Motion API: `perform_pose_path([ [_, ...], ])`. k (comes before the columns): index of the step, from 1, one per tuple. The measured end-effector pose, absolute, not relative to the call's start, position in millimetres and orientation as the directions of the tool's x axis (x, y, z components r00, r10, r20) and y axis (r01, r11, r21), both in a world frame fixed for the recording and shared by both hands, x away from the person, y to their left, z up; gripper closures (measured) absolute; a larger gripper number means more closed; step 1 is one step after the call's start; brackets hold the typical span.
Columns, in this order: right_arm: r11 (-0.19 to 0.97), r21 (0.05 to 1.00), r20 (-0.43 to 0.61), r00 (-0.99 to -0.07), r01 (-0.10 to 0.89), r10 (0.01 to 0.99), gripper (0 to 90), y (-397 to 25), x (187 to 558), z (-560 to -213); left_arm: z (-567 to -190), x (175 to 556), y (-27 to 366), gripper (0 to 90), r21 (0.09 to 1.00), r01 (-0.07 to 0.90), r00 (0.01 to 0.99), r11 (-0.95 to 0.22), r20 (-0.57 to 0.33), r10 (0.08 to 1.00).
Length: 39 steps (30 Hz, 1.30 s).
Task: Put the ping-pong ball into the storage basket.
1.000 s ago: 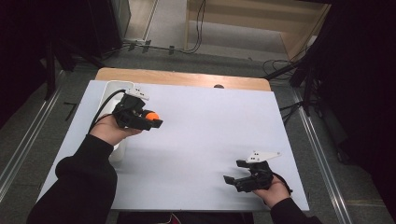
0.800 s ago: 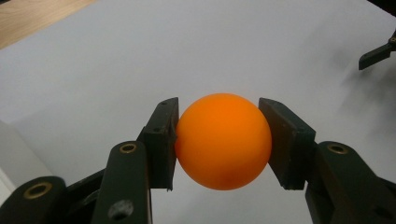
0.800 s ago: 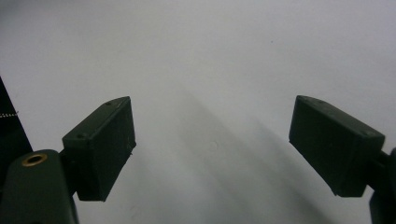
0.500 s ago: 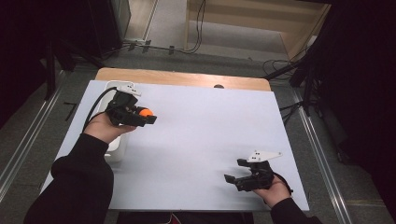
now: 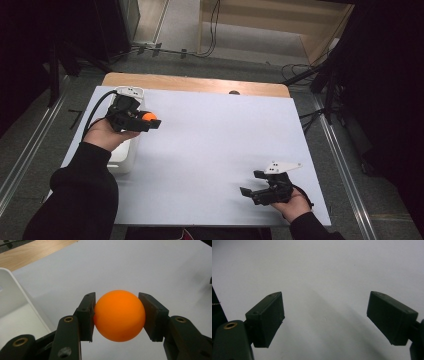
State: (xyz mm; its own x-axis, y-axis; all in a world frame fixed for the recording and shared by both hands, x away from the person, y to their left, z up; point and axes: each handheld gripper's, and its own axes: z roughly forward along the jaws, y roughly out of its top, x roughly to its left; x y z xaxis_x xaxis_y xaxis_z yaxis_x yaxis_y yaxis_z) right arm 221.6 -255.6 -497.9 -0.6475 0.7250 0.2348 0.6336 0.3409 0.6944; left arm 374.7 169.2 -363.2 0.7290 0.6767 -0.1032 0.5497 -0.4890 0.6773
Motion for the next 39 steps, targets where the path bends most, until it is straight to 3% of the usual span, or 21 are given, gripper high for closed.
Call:
perform_pose_path([
  [39,0.343,0.693,0.236,-0.649,0.634,0.723,13.2,-255,221,-498,-366,390,207,50.4,0.677,0.627,0.6,-0.387,-0.103,0.793],
])
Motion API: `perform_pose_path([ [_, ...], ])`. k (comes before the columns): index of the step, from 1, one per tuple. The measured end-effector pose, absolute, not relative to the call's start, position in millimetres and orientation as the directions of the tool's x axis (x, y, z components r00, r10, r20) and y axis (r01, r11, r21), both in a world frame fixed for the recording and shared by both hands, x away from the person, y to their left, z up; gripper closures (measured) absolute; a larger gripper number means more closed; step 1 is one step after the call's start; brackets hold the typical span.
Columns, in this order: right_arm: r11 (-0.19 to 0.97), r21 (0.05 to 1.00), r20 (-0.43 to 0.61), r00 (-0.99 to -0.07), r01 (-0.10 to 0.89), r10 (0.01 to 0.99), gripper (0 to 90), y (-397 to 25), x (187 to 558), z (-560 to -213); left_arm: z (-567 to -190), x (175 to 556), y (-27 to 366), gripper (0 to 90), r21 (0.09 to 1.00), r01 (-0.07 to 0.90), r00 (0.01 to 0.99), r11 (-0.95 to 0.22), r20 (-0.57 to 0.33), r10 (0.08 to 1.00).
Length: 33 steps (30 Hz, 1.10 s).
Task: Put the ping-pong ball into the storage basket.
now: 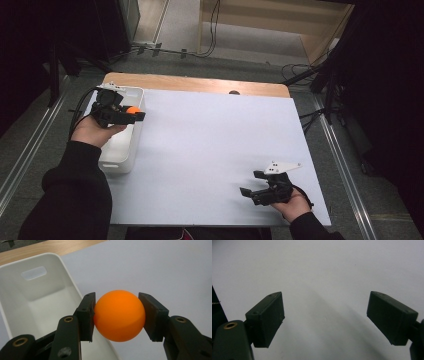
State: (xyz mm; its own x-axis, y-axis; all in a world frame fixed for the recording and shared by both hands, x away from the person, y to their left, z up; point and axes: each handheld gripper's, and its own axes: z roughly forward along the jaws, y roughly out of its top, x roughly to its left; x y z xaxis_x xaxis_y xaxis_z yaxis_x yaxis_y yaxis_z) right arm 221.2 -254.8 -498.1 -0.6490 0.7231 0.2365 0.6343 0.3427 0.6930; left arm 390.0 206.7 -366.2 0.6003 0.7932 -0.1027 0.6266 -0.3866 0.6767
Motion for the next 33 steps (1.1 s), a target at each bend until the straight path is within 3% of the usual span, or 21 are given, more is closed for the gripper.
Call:
perform_pose_path([
  [33,0.345,0.692,0.236,-0.65,0.634,0.723,13.2,-255,221,-498,-371,399,231,50.3,0.668,0.684,0.501,-0.293,-0.138,0.855],
])
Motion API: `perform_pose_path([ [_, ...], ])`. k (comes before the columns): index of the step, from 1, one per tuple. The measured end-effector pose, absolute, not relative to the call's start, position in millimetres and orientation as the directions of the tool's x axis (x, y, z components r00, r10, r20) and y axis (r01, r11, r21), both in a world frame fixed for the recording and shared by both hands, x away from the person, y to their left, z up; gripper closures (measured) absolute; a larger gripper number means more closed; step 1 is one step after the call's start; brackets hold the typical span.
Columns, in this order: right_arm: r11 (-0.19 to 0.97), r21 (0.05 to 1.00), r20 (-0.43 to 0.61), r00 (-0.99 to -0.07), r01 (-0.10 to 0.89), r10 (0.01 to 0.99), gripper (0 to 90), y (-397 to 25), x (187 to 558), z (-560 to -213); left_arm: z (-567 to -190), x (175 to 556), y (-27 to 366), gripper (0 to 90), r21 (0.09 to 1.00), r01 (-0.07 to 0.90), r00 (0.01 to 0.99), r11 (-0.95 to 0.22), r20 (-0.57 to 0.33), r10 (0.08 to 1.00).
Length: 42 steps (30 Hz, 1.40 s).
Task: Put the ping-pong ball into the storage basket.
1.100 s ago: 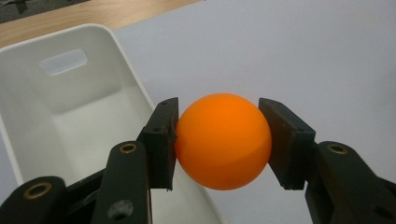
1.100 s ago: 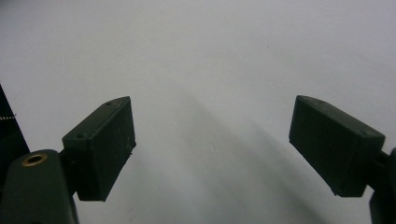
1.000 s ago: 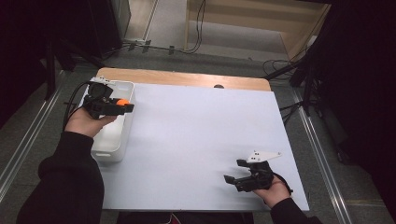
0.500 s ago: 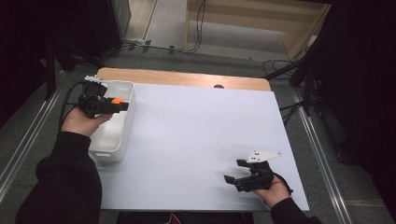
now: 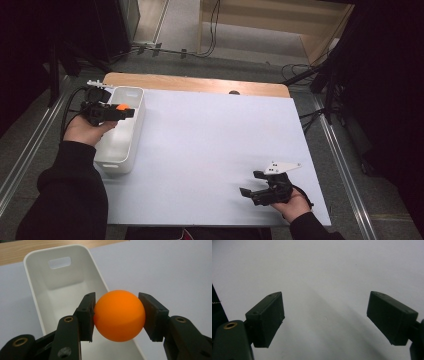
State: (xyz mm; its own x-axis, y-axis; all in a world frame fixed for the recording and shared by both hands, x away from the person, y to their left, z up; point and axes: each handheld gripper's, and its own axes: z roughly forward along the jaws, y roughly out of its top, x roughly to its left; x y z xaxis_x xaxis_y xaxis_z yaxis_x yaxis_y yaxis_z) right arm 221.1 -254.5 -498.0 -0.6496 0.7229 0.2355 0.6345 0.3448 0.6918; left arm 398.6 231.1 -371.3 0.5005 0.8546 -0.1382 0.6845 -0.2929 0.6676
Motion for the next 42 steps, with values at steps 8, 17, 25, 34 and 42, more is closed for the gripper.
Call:
perform_pose_path([
  [8,0.348,0.692,0.232,-0.652,0.632,0.722,13.2,-254,221,-498,-376,401,232,50.3,0.661,0.691,0.487,-0.291,-0.129,0.864],
  [17,0.35,0.692,0.23,-0.653,0.631,0.721,13.1,-254,221,-498,-384,405,234,50.3,0.647,0.707,0.472,-0.288,-0.128,0.872],
  [25,0.352,0.688,0.234,-0.654,0.634,0.72,13.1,-254,221,-498,-392,409,237,50.2,0.638,0.719,0.461,-0.276,-0.139,0.876],
  [34,0.349,0.689,0.237,-0.652,0.635,0.72,13.2,-254,222,-498,-402,413,239,50.1,0.619,0.742,0.435,-0.259,-0.149,0.888],
  [42,0.349,0.686,0.246,-0.656,0.638,0.714,13.1,-254,223,-501,-407,420,231,50.1,0.605,0.753,0.435,-0.259,-0.163,0.885],
])
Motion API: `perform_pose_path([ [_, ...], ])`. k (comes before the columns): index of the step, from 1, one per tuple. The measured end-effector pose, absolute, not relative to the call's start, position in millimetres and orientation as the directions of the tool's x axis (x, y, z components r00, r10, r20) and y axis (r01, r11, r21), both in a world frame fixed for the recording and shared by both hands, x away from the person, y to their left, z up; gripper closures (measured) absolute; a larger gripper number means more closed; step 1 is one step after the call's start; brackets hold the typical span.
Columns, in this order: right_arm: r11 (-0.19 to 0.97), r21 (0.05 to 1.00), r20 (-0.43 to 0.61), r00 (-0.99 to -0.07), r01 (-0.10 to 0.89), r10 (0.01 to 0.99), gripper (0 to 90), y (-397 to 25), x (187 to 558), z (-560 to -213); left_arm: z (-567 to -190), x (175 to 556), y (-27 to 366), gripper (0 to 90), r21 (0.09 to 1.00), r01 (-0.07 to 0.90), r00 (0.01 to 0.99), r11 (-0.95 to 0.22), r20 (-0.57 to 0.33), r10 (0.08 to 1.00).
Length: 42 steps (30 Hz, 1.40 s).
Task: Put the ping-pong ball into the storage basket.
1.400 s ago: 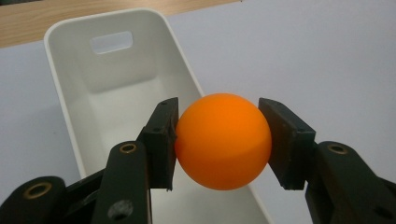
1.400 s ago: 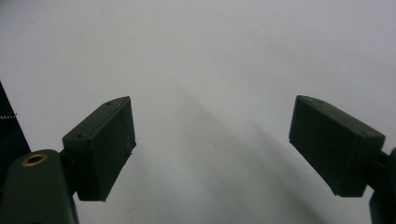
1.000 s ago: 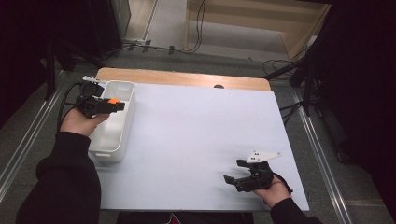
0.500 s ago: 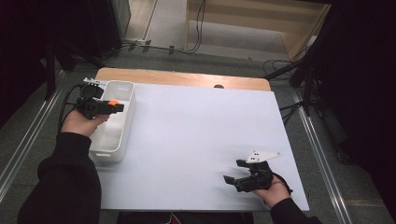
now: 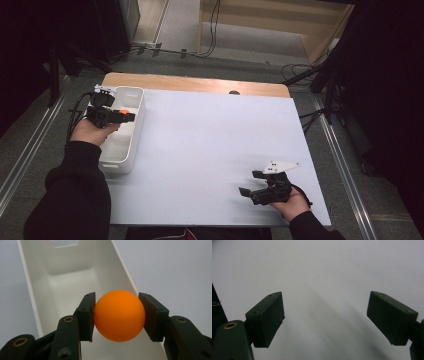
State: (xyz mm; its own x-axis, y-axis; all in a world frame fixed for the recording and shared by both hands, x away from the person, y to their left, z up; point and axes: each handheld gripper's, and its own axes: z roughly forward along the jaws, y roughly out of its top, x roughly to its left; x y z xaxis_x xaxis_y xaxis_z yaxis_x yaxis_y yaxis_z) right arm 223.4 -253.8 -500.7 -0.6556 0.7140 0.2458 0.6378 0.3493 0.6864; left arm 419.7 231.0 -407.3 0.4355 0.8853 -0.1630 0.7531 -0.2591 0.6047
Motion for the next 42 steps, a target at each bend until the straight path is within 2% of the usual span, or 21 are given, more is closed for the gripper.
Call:
perform_pose_path([
  [12,0.345,0.694,0.241,-0.656,0.632,0.715,13.2,-257,221,-500,-407,420,234,48.5,0.602,0.759,0.417,-0.247,-0.159,0.895],
  [16,0.35,0.694,0.234,-0.657,0.629,0.717,13.2,-254,219,-498,-405,417,235,40.0,0.6,0.762,0.41,-0.246,-0.152,0.899],
  [23,0.36,0.693,0.224,-0.661,0.625,0.716,13.1,-250,217,-496,-394,410,240,35.5,0.629,0.741,0.418,-0.236,-0.156,0.895],
  [31,0.359,0.692,0.227,-0.661,0.626,0.715,13.2,-253,218,-497,-378,403,228,30.8,0.658,0.702,0.486,-0.274,-0.161,0.859],
  [42,0.362,0.691,0.222,-0.66,0.625,0.718,13.1,-253,217,-497,-372,393,204,30.7,0.678,0.652,0.605,-0.339,-0.195,0.772],
])
